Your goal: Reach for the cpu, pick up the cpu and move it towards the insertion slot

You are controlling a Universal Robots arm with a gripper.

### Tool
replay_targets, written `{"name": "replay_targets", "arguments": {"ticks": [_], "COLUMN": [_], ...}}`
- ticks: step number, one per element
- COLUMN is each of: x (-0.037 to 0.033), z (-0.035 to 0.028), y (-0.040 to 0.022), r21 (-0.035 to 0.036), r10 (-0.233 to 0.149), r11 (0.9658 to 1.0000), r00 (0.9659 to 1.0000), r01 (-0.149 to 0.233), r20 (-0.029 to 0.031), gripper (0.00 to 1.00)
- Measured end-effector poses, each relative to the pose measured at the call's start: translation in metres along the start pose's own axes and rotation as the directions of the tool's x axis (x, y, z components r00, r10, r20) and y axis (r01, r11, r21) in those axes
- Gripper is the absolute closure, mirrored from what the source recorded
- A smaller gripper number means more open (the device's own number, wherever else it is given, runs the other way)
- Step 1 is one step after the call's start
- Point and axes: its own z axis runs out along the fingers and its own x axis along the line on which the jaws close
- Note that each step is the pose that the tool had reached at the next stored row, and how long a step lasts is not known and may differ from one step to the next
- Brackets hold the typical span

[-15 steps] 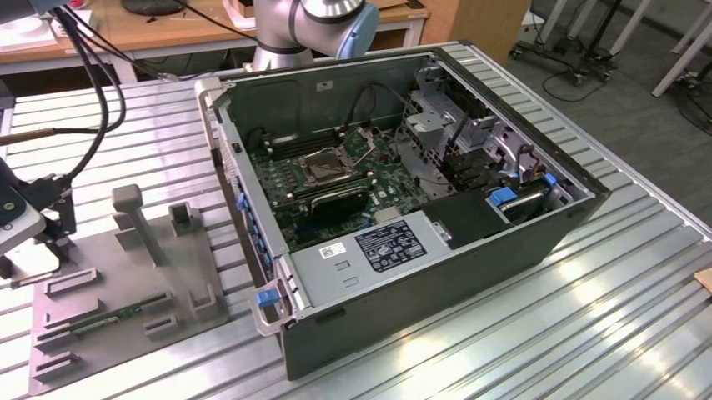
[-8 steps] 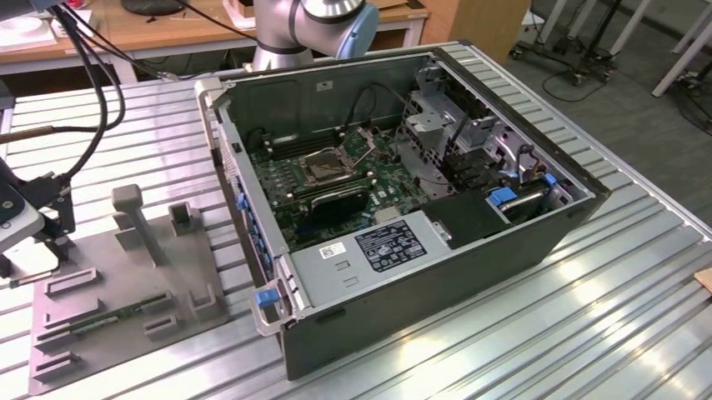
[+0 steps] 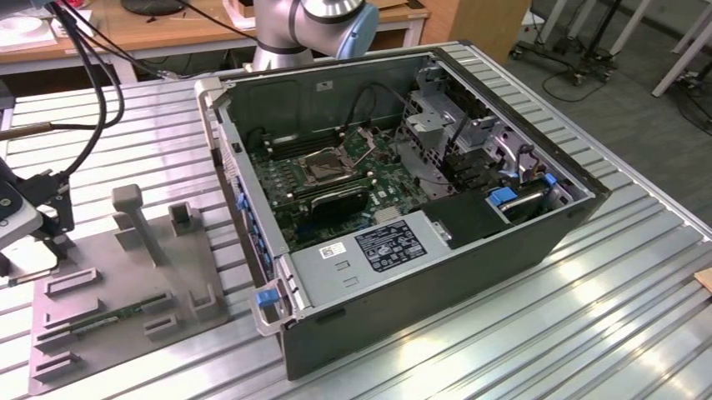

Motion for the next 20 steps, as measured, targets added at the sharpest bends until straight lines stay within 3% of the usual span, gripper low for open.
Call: {"name": "replay_targets", "arguments": {"ticks": [20], "x": [0.0000], "z": [-0.0062], "y": [0.0002], "r21": [0.0000], "r10": [0.000], "r11": [1.0000], "r00": [1.0000], "r01": [0.000], "r20": [0.0000], "gripper": [0.46]}}
